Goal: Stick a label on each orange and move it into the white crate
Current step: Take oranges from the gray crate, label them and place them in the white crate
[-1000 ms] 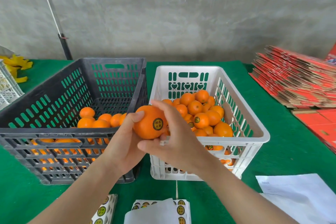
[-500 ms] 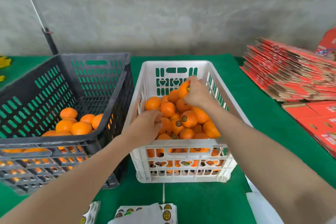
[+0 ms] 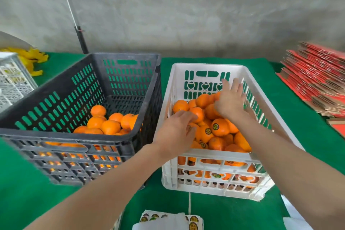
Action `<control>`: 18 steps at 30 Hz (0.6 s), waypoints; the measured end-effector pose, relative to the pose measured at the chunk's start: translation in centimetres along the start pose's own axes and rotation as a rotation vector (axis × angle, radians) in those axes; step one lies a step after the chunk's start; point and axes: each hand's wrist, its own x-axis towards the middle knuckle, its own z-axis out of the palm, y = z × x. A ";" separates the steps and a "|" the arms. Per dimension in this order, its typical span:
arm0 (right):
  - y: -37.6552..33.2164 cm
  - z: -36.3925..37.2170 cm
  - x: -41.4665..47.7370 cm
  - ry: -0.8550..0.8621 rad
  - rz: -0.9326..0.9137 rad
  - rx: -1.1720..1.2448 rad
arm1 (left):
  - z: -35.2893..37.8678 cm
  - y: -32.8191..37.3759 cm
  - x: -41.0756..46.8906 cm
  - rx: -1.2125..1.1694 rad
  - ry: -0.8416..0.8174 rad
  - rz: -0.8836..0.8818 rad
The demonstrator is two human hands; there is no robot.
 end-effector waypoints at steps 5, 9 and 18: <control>-9.0 -1.8 -5.7 0.218 -0.501 0.459 | -7.0 -1.5 -0.4 -0.135 0.468 -0.004; -15.2 -0.5 -11.0 0.004 -0.728 0.600 | -13.3 -7.3 0.7 -0.085 0.448 -0.270; -17.8 1.5 -11.5 -0.263 -0.674 0.493 | -11.9 -13.8 3.7 0.445 -0.731 -0.340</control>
